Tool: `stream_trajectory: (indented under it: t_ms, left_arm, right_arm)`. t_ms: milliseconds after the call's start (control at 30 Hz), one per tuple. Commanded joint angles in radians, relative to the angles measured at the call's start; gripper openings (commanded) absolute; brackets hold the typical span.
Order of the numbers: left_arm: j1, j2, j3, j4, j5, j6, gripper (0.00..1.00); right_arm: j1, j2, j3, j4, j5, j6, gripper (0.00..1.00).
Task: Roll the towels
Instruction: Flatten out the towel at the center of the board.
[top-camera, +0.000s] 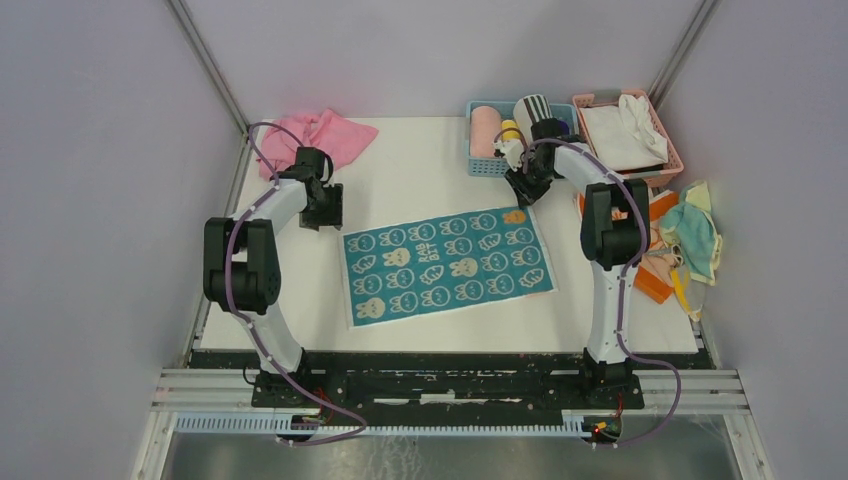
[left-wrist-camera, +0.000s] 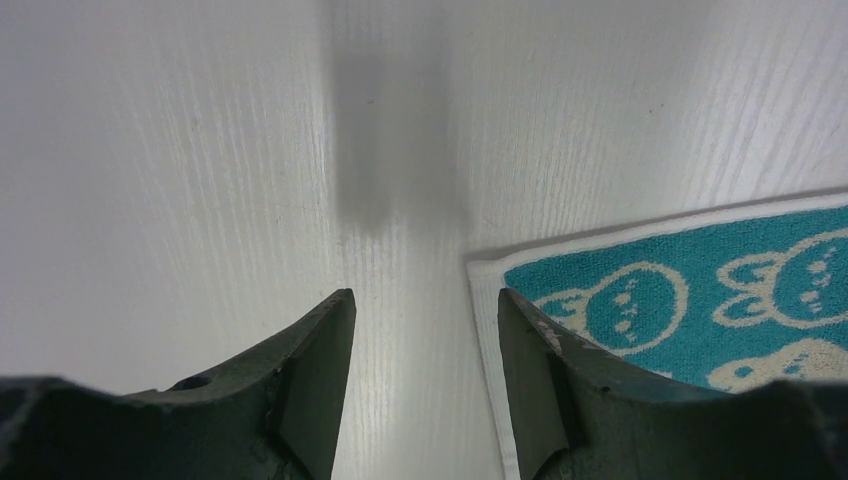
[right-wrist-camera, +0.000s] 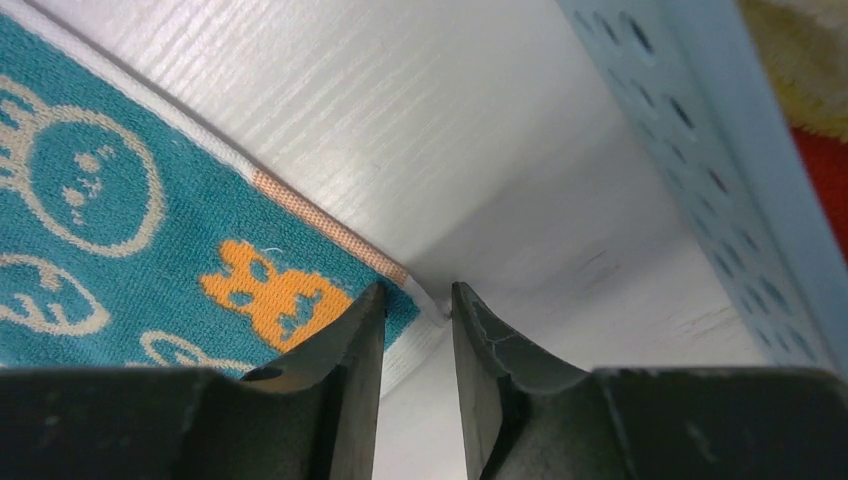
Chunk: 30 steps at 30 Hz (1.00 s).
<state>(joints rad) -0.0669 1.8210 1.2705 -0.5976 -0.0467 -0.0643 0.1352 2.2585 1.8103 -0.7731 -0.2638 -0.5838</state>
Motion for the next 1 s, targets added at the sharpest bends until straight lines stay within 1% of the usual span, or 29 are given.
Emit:
stream_trajectory:
  t_ms: [0,67,167,267,367,567,733,833,967]
  left_arm:
    - [0.004,0.001,0.02,-0.004,0.029,0.054,0.62]
    - [0.004,0.011,0.034,-0.014,0.052,0.061,0.62]
    - [0.004,0.027,0.052,-0.021,0.1,0.079,0.62]
    - [0.005,0.048,0.064,-0.025,0.141,0.084,0.62]
    - [0.003,0.075,0.09,-0.036,0.148,0.083,0.61]
    - [-0.011,0.144,0.182,-0.073,0.178,0.091,0.55]
    - [-0.055,0.18,0.183,-0.086,0.141,0.095,0.53]
    - [-0.063,0.203,0.191,-0.087,0.114,0.096,0.52]
    - [-0.073,0.238,0.21,-0.112,0.113,0.101,0.48]
  right_arm:
    - [-0.029,0.02,0.011,-0.107,0.033,-0.026,0.35]
    - [-0.042,0.008,-0.004,-0.099,0.023,-0.018,0.29]
    - [-0.053,-0.009,-0.025,-0.072,0.024,-0.003,0.15]
    - [-0.054,-0.025,-0.032,-0.054,0.021,0.011,0.09]
    - [-0.054,-0.042,-0.047,-0.036,0.011,0.019,0.06]
    - [-0.054,-0.06,-0.072,-0.001,0.006,0.032,0.06]
    - [-0.055,-0.058,-0.08,0.006,0.02,0.035,0.06]
    - [-0.054,-0.056,-0.087,0.009,0.021,0.036,0.06]
    - [-0.054,-0.06,-0.101,0.014,0.031,0.035,0.06]
